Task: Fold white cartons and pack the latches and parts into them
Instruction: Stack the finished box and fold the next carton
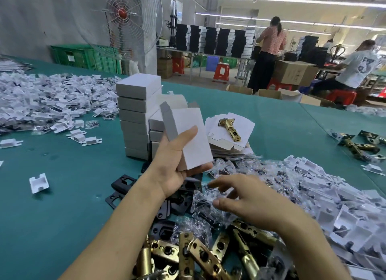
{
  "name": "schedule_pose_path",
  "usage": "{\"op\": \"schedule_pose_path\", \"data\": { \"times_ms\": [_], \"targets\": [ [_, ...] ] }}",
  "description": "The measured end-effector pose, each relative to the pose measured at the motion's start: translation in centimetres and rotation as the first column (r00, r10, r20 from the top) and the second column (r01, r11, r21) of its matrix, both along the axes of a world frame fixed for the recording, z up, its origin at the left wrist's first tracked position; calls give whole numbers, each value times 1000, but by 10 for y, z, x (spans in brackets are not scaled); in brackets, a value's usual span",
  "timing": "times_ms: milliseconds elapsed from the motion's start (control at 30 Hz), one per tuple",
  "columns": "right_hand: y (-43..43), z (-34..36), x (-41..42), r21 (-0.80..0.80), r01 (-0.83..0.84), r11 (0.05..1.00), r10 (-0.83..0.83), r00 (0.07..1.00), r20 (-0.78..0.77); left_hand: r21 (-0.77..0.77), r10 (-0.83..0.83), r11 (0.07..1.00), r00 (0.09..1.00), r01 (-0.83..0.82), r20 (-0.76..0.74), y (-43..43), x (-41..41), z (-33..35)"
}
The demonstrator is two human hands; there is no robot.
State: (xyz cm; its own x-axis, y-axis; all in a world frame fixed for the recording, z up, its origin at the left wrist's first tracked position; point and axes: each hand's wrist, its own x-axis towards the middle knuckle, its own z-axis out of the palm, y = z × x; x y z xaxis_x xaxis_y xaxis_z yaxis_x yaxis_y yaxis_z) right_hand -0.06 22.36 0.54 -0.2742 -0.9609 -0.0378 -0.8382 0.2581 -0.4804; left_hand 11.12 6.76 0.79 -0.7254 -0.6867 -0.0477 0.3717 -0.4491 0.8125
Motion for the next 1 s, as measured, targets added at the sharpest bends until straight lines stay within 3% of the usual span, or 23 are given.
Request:
{"op": "schedule_pose_path", "data": {
  "times_ms": [167, 267, 367, 767, 1000],
  "targets": [
    [3, 2, -4, -23, 96, 995, -96, 995, 14, -62, 87, 994, 996, -86, 15, -1, -2, -2],
    [5, 3, -8, -36, 184, 982, -186, 978, -91, -145, 170, 976, 985, -162, 44, 0, -4, -4],
    [8, 3, -8, 58, 198, 978, -186, 968, -167, -216, 226, 953, 973, -213, 37, 1, -4, -3],
    [9, 12, 13, 173, 31, 985, -5, 989, -149, -275, 303, 926, 945, -260, 126, -2, -9, -11],
    [1, 17, 36, 176, -178, 968, 172, 984, 46, -293, 364, 899, 927, -325, 89, -3, -8, -9]
  ]
}}
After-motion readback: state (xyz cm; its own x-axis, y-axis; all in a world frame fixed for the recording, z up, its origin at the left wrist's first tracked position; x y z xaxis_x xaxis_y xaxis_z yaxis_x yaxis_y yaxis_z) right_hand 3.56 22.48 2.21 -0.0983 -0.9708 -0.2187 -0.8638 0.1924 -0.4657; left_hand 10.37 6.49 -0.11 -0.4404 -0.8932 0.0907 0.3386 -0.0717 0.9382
